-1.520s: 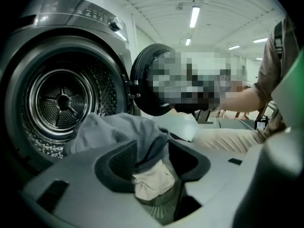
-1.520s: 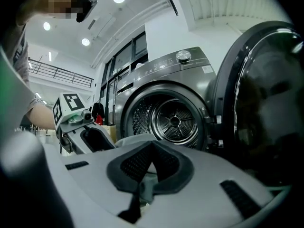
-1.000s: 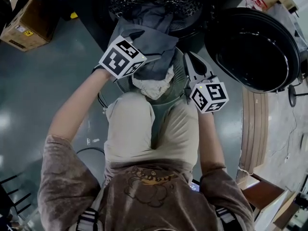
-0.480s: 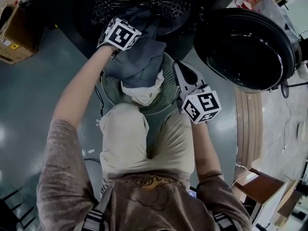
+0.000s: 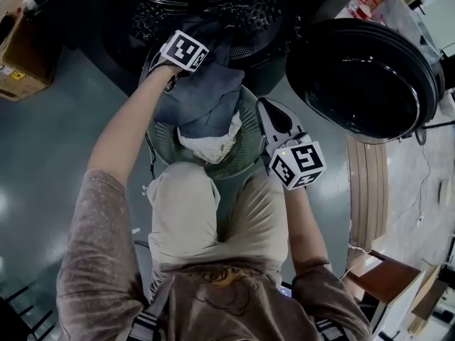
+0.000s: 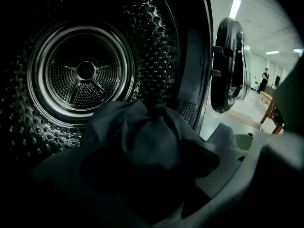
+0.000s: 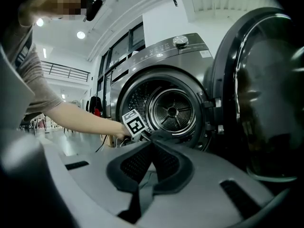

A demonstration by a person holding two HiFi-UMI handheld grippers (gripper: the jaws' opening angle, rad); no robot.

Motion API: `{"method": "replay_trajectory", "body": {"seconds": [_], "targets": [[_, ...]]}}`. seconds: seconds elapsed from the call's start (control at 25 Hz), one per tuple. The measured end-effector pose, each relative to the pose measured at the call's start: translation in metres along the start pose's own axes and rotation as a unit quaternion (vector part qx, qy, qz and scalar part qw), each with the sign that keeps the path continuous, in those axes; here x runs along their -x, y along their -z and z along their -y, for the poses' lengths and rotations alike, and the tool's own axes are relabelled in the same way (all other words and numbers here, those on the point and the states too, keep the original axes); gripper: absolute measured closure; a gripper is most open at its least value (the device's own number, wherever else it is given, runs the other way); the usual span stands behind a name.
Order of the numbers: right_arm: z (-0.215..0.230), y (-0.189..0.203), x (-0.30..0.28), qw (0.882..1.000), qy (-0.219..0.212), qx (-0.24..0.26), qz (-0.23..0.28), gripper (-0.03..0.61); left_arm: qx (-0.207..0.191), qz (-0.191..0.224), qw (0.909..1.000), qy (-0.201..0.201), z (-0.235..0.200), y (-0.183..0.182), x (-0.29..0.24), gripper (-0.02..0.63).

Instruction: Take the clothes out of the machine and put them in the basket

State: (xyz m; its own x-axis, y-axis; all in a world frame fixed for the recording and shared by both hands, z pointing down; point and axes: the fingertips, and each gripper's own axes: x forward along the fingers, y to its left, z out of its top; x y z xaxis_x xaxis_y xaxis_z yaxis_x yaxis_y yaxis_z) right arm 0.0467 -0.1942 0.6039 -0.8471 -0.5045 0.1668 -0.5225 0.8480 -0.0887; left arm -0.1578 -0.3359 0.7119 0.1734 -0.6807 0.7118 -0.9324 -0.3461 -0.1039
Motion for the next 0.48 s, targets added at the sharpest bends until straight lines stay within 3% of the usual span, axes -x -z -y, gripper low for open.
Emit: {"method": "replay_trajectory", "body": {"seconds": [0.16,0.4,0.48], "targets": [[0.005,0.003,0.0,1.0,0.003,-0.004,-0.003,0.581,0.009,0.007,0.9999,-0.005,-0.002,0.001,0.002,0.286],[0.005,0.003,0.004,1.0,0.007,-0.008,-0.001,0.581,0.017,-0.016,0.9996,-0.016,-0.009,-0.001,0.017,0.507],[0.004,0.001,0.007,1.0,0.005,-0.007,0.003,0.581,0.011,-0.014,0.9997,-0.014,-0.002,-0.002,0.024,0.548]]}}
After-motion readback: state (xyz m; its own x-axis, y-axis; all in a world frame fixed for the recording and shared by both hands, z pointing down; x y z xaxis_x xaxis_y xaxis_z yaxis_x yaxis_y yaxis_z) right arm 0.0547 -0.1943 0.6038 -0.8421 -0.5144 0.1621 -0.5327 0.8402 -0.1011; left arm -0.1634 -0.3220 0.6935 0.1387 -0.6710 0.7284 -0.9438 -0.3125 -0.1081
